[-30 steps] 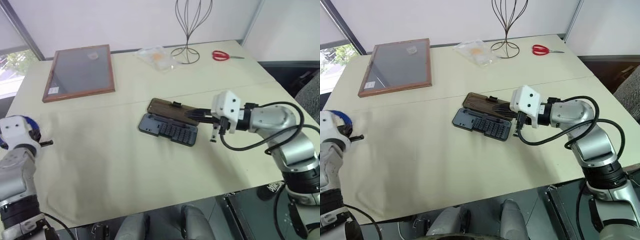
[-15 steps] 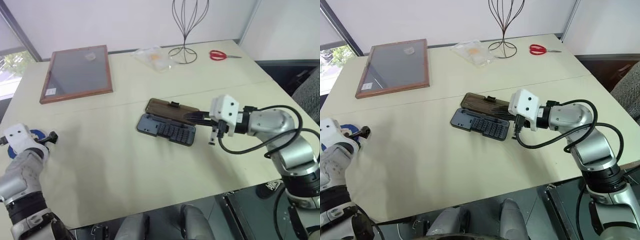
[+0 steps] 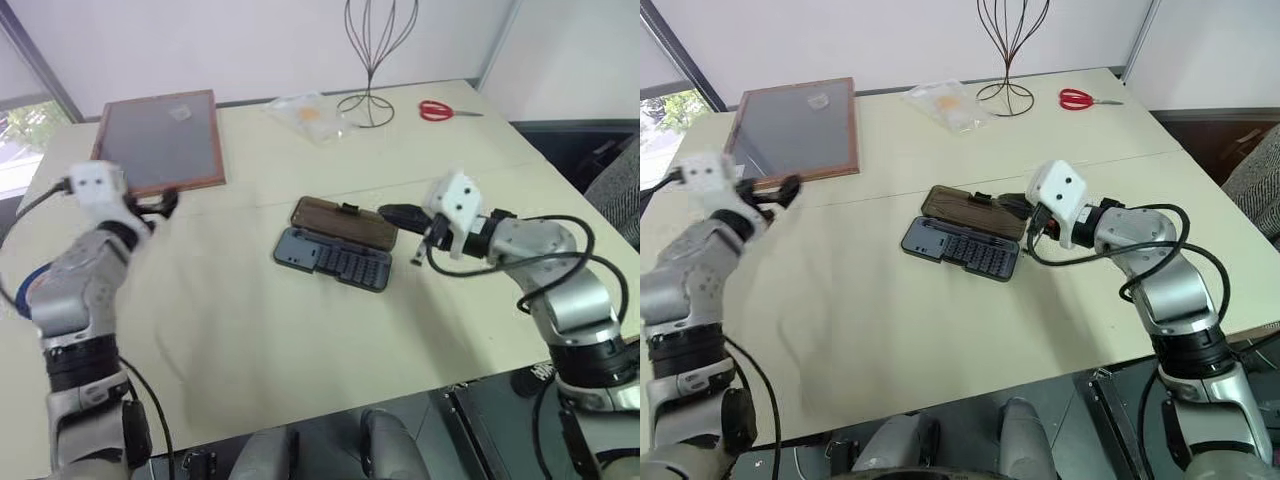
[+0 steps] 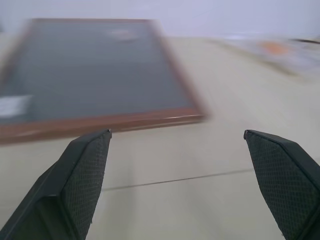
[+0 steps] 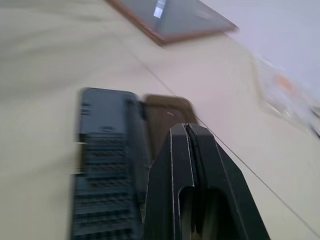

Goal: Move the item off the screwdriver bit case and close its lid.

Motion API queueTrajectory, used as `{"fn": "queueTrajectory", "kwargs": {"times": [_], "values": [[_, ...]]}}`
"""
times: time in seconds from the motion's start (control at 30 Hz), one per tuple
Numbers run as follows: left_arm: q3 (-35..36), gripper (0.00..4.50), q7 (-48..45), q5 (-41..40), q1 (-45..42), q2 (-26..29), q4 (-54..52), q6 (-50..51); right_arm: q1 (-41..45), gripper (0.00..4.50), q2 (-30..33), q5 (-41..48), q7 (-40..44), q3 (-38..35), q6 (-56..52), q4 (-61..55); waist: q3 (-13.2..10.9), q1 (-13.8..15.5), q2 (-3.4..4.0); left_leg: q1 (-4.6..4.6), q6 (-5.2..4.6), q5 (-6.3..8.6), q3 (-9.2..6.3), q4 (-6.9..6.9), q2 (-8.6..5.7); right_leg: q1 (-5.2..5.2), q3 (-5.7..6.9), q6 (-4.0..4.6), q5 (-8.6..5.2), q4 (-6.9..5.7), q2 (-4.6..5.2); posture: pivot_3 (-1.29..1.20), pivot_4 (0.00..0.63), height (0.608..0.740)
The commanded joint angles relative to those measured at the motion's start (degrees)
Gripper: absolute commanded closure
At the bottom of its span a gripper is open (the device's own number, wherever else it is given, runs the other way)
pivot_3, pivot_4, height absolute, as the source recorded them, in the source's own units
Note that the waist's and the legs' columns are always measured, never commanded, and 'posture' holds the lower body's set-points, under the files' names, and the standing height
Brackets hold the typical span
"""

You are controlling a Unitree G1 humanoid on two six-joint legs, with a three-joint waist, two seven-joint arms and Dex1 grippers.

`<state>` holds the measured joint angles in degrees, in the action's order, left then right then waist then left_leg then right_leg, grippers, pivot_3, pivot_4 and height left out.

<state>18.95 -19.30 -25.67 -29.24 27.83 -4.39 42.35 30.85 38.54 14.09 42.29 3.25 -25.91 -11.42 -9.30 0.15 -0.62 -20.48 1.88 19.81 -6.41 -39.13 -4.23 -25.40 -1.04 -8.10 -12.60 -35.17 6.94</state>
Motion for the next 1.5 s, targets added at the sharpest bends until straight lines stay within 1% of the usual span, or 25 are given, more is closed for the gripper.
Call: {"fn": "queueTrajectory", "kwargs": {"times": [0.03,0.13,0.27,0.4,0.53,0.9,1.03,1.13,1.2,1.23,1.27,1.37,1.4,1.43,1.5], "values": [[-5.47,0.07,-10.16,-3.76,0.87,2.21,-4.44,0.45,2.24,4.5,-1.6,-1.16,-2.45,-0.85,-1.05,1.87,0.0,-0.35,0.0,-0.02,0.0,0.0,-0.01,0.01,0.0,-0.02,0.0,0.0,0.0,0.01,0.0,0.0,0.15,0.74],[-12.53,0.07,-20.59,-4.07,3.77,4.98,-5.62,-1.41,3.06,4.5,-3.61,-2.64,-4.2,0.53,-2.28,4.59,0.0,-1.13,0.03,0.0,0.0,0.0,0.02,0.04,0.0,-0.02,-0.01,0.0,0.0,0.01,0.0,0.0,0.15,0.74],[-16.69,0.07,-26.39,-3.3,4.56,6.32,-4.88,-3.75,4.04,4.5,-5.28,-4.62,-5.36,2.02,-3.17,6.73,-0.03,-1.13,0.08,-0.03,0.0,0.0,0.02,0.05,0.01,-0.05,-0.01,0.0,0.0,0.01,-0.02,0.0,0.15,0.74],[-18.04,0.07,-28.17,-1.79,3.87,6.59,-2.63,-5.94,4.63,4.5,-6.35,-5.49,-5.37,2.98,-3.86,7.18,-0.03,-1.02,0.08,-0.02,0.0,0.0,0.03,0.03,0.0,-0.04,-0.02,0.0,0.0,0.01,-0.02,0.0,0.15,0.74],[-18.17,0.07,-29.26,-2.32,3.8,5.84,-2.3,-6.18,4.64,4.5,-6.68,-6.46,-5.44,3.35,-3.99,7.23,-0.03,-0.89,0.08,-0.04,-0.01,0.0,0.02,0.02,-0.01,-0.03,-0.02,0.0,0.0,0.02,-0.01,0.0,0.15,0.74],[-19.93,0.07,-30.17,-0.15,3.99,5.36,-1.74,-8.81,5.42,4.5,-7.19,-7.38,-6.27,2.64,-5.22,8.53,-0.03,-0.98,0.08,-0.03,-0.01,0.0,0.02,0.02,-0.01,-0.04,-0.02,0.0,0.0,0.02,-0.02,0.0,0.15,0.74],[-20.03,0.07,-29.96,0.36,4.02,5.05,-1.58,-9.4,6.24,4.5,-8.32,-6.13,-6.63,1.44,-6.84,9.38,-0.03,-1.01,0.08,-0.02,-0.01,0.0,0.02,0.02,-0.01,-0.04,-0.01,0.0,0.0,0.01,-0.02,0.0,0.15,0.74],[-19.98,0.0,-30.02,0.69,3.79,4.97,-1.31,-9.7,7.13,3.71,-8.85,-6.68,-7.28,1.46,-6.91,10.8,-0.03,-0.95,0.08,-0.04,-0.01,0.0,0.02,0.02,-0.01,-0.04,-0.02,0.0,0.0,0.01,-0.02,0.0,0.15,0.74],[-19.88,0.0,-29.96,0.73,3.85,4.9,-1.49,-9.72,7.5,2.68,-9.04,-6.8,-7.81,1.44,-7.04,11.41,-0.03,-0.95,0.08,-0.03,-0.01,0.0,0.01,0.01,-0.02,-0.03,-0.01,0.0,0.0,0.01,-0.01,0.0,0.15,0.74],[-19.77,0.0,-29.99,0.78,3.61,4.87,-1.28,-9.8,8.34,2.24,-9.56,-7.03,-8.91,1.33,-8.05,12.53,-0.03,-1.02,0.08,-0.03,-0.01,0.0,0.01,0.01,-0.01,-0.04,-0.01,0.0,0.0,0.01,-0.01,0.0,0.15,0.74],[-19.6,0.0,-29.96,0.84,3.35,4.84,-1.08,-9.9,9.48,1.59,-10.11,-7.76,-10.53,1.46,-9.6,13.93,-0.03,-1.06,0.08,-0.03,-0.01,0.0,0.01,0.02,-0.01,-0.04,-0.01,0.0,0.0,0.01,-0.02,0.0,0.15,0.74],[-19.23,0.0,-29.92,1.02,2.77,4.74,-0.61,-10.26,12.01,0.15,-11.99,-7.59,-13.64,0.45,-13.79,16.43,-0.03,-1.13,0.08,-0.02,0.0,0.0,0.02,0.01,-0.01,-0.04,-0.02,0.0,0.0,0.0,-0.02,0.0,0.15,0.74],[-19.18,0.0,-29.94,1.1,2.6,4.7,-0.4,-10.34,12.86,0.02,-12.66,-7.4,-14.54,0.07,-14.99,17.12,-0.03,-1.14,0.08,-0.02,0.0,0.0,0.01,0.02,-0.01,-0.05,-0.01,0.0,0.0,0.0,-0.02,0.0,0.15,0.74],[-19.16,0.0,-29.95,1.15,2.5,4.67,-0.25,-10.4,13.43,0.02,-13.05,-7.31,-15.19,-0.1,-15.79,17.57,-0.03,-1.16,0.08,-0.02,0.0,0.0,0.01,0.04,0.0,-0.05,-0.01,0.0,0.0,0.0,-0.02,0.0,0.15,0.74],[-19.28,0.0,-29.94,1.46,2.52,4.65,-0.1,-10.75,15.88,0.02,-14.46,-7.77,-17.93,-0.15,-20.83,19.11,-0.03,-1.19,0.08,-0.04,0.0,0.0,0.01,0.05,-0.01,-0.06,-0.01,0.0,0.0,0.0,-0.02,0.0,0.15,0.74]]}}
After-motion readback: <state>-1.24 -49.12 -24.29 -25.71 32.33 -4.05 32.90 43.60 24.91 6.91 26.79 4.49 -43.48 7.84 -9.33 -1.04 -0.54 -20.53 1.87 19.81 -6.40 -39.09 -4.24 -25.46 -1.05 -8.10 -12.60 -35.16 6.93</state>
